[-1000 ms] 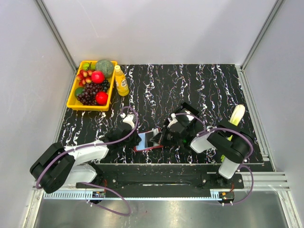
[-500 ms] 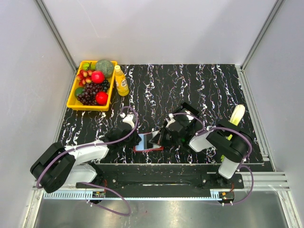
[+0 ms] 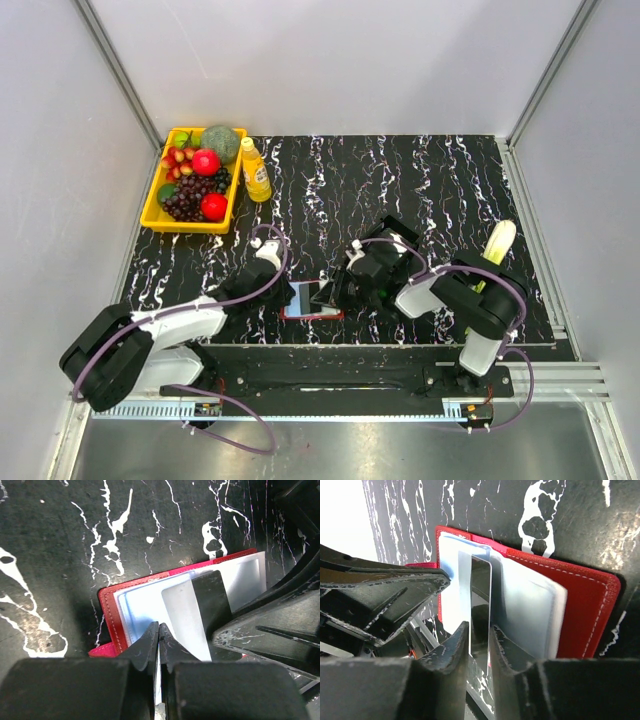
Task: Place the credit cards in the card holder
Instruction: Insert the credit card into the card holder.
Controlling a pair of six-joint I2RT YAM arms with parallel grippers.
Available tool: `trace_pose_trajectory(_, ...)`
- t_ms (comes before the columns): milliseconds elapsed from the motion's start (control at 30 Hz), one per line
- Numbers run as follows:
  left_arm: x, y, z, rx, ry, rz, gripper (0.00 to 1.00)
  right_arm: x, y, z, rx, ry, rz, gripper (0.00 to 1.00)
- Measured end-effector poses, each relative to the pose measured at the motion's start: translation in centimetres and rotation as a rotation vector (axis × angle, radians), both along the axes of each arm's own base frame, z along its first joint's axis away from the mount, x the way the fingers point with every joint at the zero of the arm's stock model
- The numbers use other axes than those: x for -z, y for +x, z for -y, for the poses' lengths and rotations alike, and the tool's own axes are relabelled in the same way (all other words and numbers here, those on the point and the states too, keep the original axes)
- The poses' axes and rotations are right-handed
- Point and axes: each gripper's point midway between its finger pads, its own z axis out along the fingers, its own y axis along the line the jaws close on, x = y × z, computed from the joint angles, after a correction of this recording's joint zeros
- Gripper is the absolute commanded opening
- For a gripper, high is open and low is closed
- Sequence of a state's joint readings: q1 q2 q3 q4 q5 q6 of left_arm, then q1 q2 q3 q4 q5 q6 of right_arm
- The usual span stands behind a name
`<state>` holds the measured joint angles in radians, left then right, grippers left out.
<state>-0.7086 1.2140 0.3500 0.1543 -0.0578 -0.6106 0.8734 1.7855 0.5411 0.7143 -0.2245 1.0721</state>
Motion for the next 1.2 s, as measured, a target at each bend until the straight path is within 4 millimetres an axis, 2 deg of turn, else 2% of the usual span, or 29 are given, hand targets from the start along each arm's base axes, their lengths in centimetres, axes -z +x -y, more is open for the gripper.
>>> trace_pose_trajectory(133,-0.7,-0.2,-0.8,-0.021,0.006,0.021,0.06,-0.4,-0.1,0.6,0.0,-0.033,0.014,0.38)
trace_pose_trajectory(233,-1.1,-0.3,-1.3,-0.032,0.011,0.029,0.09,-0.7,0.0,0.9,-0.001,-0.065,0.028,0.36)
trace_pose_trajectory(267,-1.2,-0.4,-1.4,-0.034,0.012,0.031,0.07,-0.7,0.0,1.1,-0.003,-0.076,0.032,0.33)
trace_pose_trajectory(300,-1.2,-0.4,-1.4,-0.035,0.012,0.031,0.07,-0.7,0.1,1.1,-0.005,-0.086,0.036,0.24)
trace_pose_trajectory(333,-1.2,-0.5,-1.5,-0.036,0.013,0.03,0.07,-0.6,0.1,1.2,-0.007,-0.094,0.038,0.2)
trace_pose_trajectory(433,-1.0,-0.6,-1.6,-0.041,0.017,0.019,0.07,-0.3,0.1,1.3,-0.012,-0.12,0.034,0.09)
trace_pose_trajectory(500,-0.7,-0.7,-1.6,-0.045,0.019,0.006,0.04,-0.1,0.1,1.2,-0.017,-0.128,0.029,0.06)
trace_pose_trajectory(600,0.2,-0.8,-1.6,-0.055,0.027,-0.022,0.01,0.1,0.3,0.9,-0.022,-0.126,0.024,0.04)
trace_pose_trajectory(1200,0.2,-0.3,-1.2,-0.12,-0.048,-0.022,0.02,0.1,0.5,-0.5,-0.065,-0.117,0.011,0.01)
